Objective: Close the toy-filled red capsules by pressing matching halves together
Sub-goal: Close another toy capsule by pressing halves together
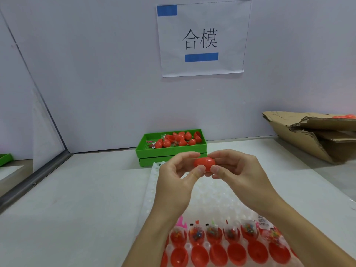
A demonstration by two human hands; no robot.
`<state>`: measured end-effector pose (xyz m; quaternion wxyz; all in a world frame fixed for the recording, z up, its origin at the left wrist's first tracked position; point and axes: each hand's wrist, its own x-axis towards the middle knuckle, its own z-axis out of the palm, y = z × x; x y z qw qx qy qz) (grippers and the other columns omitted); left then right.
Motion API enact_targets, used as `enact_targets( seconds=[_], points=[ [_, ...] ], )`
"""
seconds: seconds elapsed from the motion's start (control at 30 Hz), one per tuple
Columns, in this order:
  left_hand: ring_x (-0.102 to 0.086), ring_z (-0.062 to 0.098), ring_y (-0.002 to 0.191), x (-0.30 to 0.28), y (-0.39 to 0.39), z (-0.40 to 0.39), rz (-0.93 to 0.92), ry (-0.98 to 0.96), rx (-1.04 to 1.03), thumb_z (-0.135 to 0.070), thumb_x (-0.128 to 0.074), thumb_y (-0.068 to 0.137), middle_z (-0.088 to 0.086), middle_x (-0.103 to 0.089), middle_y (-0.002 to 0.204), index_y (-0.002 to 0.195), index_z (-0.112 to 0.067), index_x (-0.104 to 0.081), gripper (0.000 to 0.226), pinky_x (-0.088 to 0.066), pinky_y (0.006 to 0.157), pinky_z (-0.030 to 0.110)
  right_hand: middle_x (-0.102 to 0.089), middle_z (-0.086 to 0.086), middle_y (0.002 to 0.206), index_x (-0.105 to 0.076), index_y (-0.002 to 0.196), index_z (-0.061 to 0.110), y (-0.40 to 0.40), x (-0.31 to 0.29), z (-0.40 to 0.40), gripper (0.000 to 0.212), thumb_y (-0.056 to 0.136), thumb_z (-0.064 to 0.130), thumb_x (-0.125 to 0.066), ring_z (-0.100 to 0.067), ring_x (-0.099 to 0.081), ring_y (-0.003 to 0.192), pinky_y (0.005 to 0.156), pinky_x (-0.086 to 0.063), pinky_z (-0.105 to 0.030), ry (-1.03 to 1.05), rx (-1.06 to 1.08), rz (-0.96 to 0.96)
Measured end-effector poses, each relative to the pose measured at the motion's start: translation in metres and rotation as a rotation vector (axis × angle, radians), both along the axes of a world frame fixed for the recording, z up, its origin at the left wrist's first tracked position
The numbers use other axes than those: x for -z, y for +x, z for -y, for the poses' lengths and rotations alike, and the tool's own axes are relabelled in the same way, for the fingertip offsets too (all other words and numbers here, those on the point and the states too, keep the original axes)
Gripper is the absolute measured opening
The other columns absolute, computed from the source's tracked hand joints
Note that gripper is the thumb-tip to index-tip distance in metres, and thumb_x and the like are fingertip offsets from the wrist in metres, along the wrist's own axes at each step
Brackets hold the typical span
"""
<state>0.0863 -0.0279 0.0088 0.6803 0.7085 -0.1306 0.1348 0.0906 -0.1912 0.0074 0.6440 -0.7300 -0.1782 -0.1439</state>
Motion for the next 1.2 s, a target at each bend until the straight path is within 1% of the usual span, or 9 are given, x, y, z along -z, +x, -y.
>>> enact_targets(
  seconds=[0.1,0.23,0.6,0.7,0.83,1.0,1.07,1.13,1.2],
  points=[
    [-0.073,0.011,0.091,0.0,0.0,0.0,-0.002,0.015,-0.011,-0.004,-0.073,0.085,-0.005,-0.077,0.091,0.096,-0.023,-0.074,0.022,-0.058,0.083,0.026,-0.078,-0.002,0.082,-0.074,0.097,0.013,0.001,0.001,-0.003,0.02,0.087,-0.003,-0.07,-0.018,-0.075,0.073,0.067,-0.057,-0.022,0.019,0.021,0.013],
    [-0.072,0.012,0.082,0.002,0.0,0.002,0.003,0.059,-0.089,0.002,-0.076,0.081,-0.002,-0.076,0.084,0.083,-0.027,-0.075,0.029,-0.057,0.075,0.019,-0.075,-0.004,0.071,-0.075,0.083,0.018,0.001,0.003,-0.007,0.033,0.084,-0.014,-0.067,-0.018,-0.072,0.062,0.06,-0.055,-0.02,0.014,0.046,0.035],
    [-0.069,0.003,0.076,0.003,-0.002,0.009,0.049,0.103,-0.154,0.011,-0.074,0.078,-0.002,-0.073,0.081,0.078,-0.024,-0.073,0.035,-0.052,0.066,0.01,-0.071,0.008,0.061,-0.072,0.074,0.027,0.003,0.004,-0.01,0.043,0.082,-0.015,-0.069,-0.012,-0.068,0.053,0.056,-0.052,-0.015,-0.074,0.106,0.092],
    [-0.068,0.003,0.078,0.005,-0.001,0.01,0.065,0.116,-0.159,0.011,-0.073,0.079,-0.001,-0.072,0.082,0.078,-0.022,-0.072,0.033,-0.051,0.066,0.01,-0.071,0.006,0.063,-0.071,0.072,0.028,0.004,0.005,-0.01,0.046,0.082,-0.017,-0.068,-0.011,-0.067,0.053,0.056,-0.052,-0.015,-0.076,0.107,0.095],
    [-0.067,0.004,0.076,0.008,0.001,0.01,0.064,0.127,-0.163,0.008,-0.073,0.08,-0.002,-0.073,0.081,0.081,-0.016,-0.072,0.025,-0.054,0.069,0.014,-0.073,0.001,0.066,-0.072,0.074,0.025,0.005,0.008,-0.01,0.042,0.082,-0.016,-0.068,-0.013,-0.069,0.055,0.058,-0.053,-0.017,-0.071,0.099,0.091],
    [-0.065,0.006,0.078,0.007,0.0,0.01,0.086,0.164,-0.142,0.001,-0.07,0.087,-0.005,-0.071,0.081,0.086,-0.022,-0.066,0.024,-0.052,0.069,0.012,-0.074,-0.002,0.072,-0.069,0.083,0.017,0.005,0.006,-0.01,0.028,0.086,-0.011,-0.068,-0.015,-0.071,0.062,0.062,-0.054,-0.021,-0.068,0.086,0.084],
    [-0.066,0.005,0.082,0.005,0.0,0.008,0.084,0.128,-0.108,0.0,-0.07,0.088,-0.006,-0.071,0.083,0.09,-0.022,-0.066,0.022,-0.052,0.071,0.013,-0.075,-0.002,0.076,-0.07,0.09,0.014,0.004,0.005,-0.01,0.019,0.087,-0.005,-0.07,-0.015,-0.073,0.067,0.064,-0.056,-0.022,-0.072,0.079,0.09],
    [-0.069,0.011,0.088,0.004,0.001,0.005,0.05,0.052,-0.075,-0.002,-0.071,0.087,-0.004,-0.073,0.087,0.094,-0.023,-0.068,0.022,-0.057,0.078,0.023,-0.077,-0.001,0.082,-0.07,0.1,0.012,0.003,0.005,-0.01,0.017,0.088,-0.001,-0.071,-0.015,-0.074,0.073,0.067,-0.057,-0.023,-0.088,0.079,0.09],
    [-0.071,0.019,0.09,0.003,0.001,0.004,0.022,0.001,-0.044,-0.004,-0.072,0.087,-0.002,-0.073,0.093,0.099,-0.021,-0.069,0.021,-0.059,0.083,0.031,-0.078,-0.001,0.087,-0.068,0.109,0.013,0.002,0.005,-0.01,0.023,0.089,0.0,-0.07,-0.015,-0.075,0.078,0.069,-0.058,-0.023,-0.08,0.073,0.076]
  ],
)
